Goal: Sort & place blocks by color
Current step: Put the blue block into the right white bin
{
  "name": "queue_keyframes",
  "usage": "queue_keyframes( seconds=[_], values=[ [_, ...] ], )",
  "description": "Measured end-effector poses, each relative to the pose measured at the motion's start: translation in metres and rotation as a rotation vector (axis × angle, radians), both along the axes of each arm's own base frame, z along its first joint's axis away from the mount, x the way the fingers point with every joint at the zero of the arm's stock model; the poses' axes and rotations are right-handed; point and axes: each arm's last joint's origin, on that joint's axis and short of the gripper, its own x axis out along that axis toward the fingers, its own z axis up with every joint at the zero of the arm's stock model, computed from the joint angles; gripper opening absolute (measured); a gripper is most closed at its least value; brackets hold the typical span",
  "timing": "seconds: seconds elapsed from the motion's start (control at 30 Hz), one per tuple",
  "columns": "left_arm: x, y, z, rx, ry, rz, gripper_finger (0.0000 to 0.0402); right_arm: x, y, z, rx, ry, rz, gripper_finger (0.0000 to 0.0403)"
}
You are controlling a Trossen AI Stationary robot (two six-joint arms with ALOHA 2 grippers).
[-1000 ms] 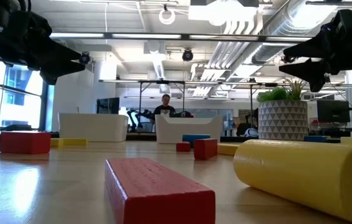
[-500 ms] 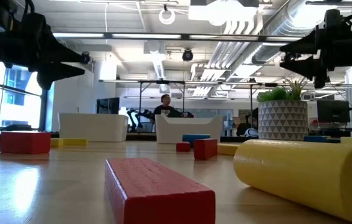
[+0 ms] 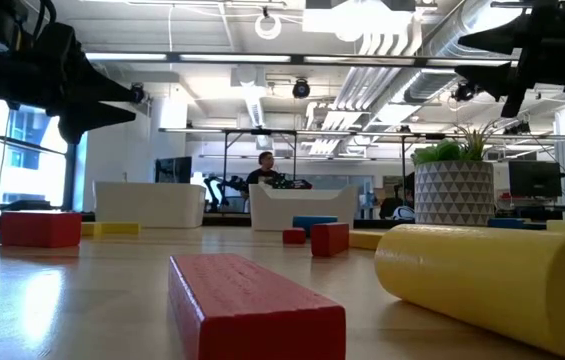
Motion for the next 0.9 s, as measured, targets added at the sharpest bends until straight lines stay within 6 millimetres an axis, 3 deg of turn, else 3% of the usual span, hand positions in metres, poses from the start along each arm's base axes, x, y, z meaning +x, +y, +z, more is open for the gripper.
queue_keyframes(
  seconds=[0.33,0.57,0.9],
  values=[
    [0.0,0.0,0.0,-0.002,0.001,-0.002,0.021,-0.001,0.002,0.012,-0.058,-0.081,0.048,0.0226],
    [0.0,0.0,0.0,-0.002,0.001,-0.001,0.021,0.008,0.003,0.05,-0.119,-0.038,0.104,0.0226],
    [0.0,-0.001,-0.001,-0.006,0.003,-0.03,0.021,0.054,-0.003,0.088,-0.111,0.35,0.093,0.0226]
  ],
)
